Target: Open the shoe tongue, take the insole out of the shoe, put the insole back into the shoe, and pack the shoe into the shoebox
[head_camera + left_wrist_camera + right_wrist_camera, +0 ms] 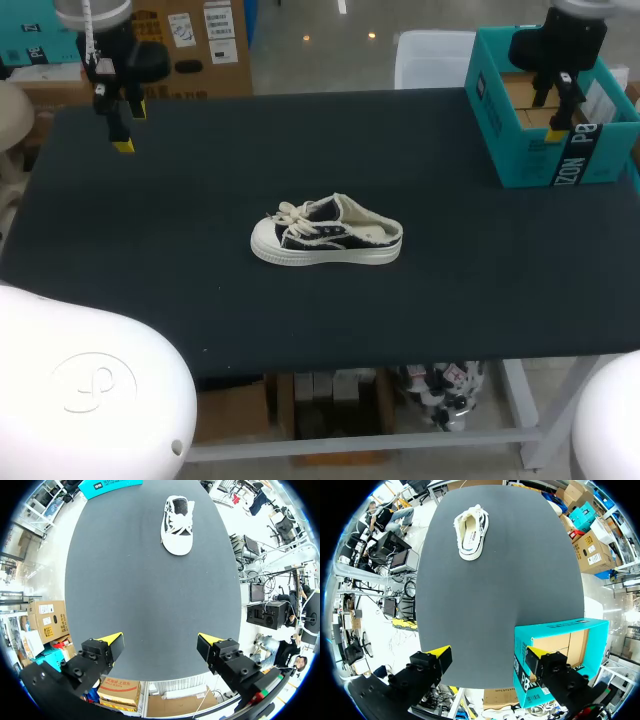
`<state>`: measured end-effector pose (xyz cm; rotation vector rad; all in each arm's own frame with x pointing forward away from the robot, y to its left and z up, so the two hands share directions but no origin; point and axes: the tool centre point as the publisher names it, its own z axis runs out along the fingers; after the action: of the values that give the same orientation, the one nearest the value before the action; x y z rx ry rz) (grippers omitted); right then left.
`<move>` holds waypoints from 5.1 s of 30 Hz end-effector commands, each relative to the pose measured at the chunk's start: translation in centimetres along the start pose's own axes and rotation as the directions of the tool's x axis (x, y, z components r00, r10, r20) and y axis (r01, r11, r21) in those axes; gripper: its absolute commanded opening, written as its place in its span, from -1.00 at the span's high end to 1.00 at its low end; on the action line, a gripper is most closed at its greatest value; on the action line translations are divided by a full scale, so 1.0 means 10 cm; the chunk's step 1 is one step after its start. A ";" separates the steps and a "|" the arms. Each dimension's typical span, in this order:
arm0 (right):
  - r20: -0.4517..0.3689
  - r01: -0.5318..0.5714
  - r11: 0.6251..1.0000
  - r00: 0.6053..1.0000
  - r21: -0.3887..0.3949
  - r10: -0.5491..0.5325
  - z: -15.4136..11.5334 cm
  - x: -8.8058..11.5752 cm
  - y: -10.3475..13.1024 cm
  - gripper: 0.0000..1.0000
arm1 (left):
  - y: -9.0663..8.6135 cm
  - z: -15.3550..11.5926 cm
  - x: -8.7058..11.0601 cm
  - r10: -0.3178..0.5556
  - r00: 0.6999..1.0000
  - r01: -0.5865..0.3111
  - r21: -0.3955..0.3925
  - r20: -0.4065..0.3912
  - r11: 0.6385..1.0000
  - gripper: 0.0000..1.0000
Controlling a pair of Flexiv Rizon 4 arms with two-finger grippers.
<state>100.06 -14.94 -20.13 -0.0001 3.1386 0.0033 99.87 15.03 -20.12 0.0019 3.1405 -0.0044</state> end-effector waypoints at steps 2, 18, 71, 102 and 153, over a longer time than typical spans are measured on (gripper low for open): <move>-0.002 0.000 1.000 1.000 0.002 0.000 -0.01 0.00 0.00 -1.00 | 0.00 0.00 0.00 0.000 1.000 0.000 -0.001 0.000 1.000 -1.00; -0.002 0.000 1.000 1.000 0.002 0.000 -0.01 0.00 0.00 -1.00 | 0.00 0.00 0.00 0.000 1.000 0.000 -0.001 0.000 1.000 -1.00; -0.023 -0.101 0.808 0.994 -0.580 0.108 1.15 0.75 1.85 -1.00 | -0.69 0.14 0.15 -0.704 0.707 0.703 0.180 -0.067 0.688 -1.00; -0.115 -0.203 0.750 0.979 -0.629 0.168 1.58 0.68 2.13 -1.00 | -1.17 0.20 0.19 -0.801 0.586 0.808 0.167 -0.121 0.566 -1.00; -0.198 -0.255 0.634 0.967 -0.731 0.160 2.27 0.67 2.65 -1.00 | -1.66 0.41 0.23 -0.795 0.578 0.815 0.107 -0.184 0.569 -1.00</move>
<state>92.96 11.32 -42.29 0.3789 2.9317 1.3376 97.37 -1.34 -24.19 -1.4800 2.8816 -0.3102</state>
